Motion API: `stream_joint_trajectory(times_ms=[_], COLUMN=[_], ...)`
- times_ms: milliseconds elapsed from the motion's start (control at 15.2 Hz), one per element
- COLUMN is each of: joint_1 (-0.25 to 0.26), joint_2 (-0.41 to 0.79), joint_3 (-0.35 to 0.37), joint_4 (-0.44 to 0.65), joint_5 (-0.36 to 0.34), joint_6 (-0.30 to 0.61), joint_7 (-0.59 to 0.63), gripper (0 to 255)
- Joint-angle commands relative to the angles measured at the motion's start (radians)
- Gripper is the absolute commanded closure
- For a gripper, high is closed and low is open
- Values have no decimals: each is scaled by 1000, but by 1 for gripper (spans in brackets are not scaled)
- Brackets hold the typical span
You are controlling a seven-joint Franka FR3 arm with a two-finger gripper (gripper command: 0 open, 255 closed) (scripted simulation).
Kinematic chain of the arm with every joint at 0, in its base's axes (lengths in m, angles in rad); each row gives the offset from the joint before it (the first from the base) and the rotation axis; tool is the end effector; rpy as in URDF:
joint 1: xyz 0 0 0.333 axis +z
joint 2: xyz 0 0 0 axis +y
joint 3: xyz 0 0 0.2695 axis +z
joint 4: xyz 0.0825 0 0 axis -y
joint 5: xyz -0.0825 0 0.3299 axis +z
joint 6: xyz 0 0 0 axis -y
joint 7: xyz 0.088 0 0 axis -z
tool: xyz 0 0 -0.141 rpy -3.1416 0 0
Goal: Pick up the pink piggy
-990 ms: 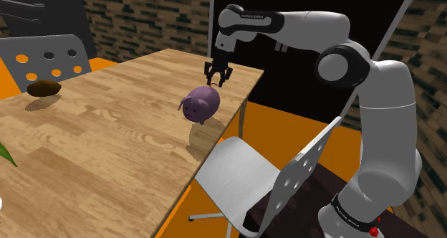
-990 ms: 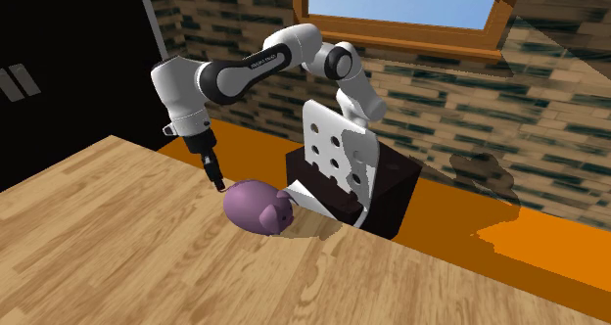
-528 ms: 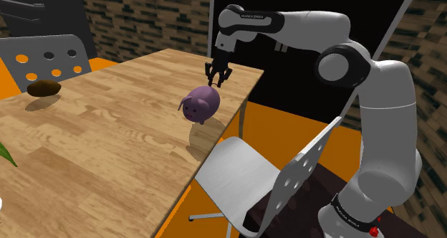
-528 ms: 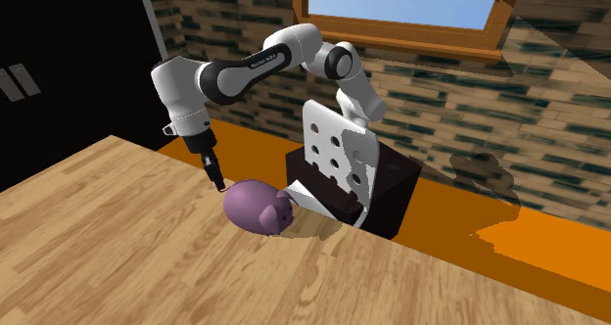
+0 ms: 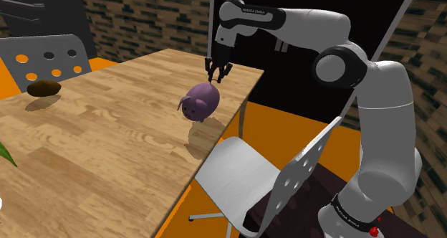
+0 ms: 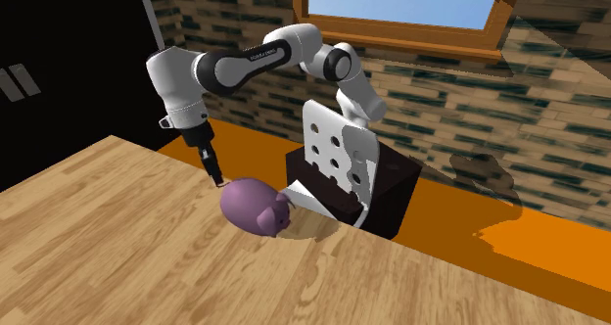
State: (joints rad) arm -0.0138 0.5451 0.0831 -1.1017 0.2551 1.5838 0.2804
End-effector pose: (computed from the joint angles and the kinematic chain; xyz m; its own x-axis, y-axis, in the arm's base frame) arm 0.6218 0.0665 0.4385 0.9675 -0.2101 -0.1406 -0.2412 -0.9338 -0.2645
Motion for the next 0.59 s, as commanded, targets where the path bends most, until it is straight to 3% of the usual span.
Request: stream_joint_trajectory(times_ms=[0, 528], joint_1=[-1, 0], joint_2=[4, 70], joint_3=[0, 5], joint_4=[38, 255], joint_5=[-1, -5], joint_6=[-31, -177], joint_7=[8, 47], gripper=[255, 255])
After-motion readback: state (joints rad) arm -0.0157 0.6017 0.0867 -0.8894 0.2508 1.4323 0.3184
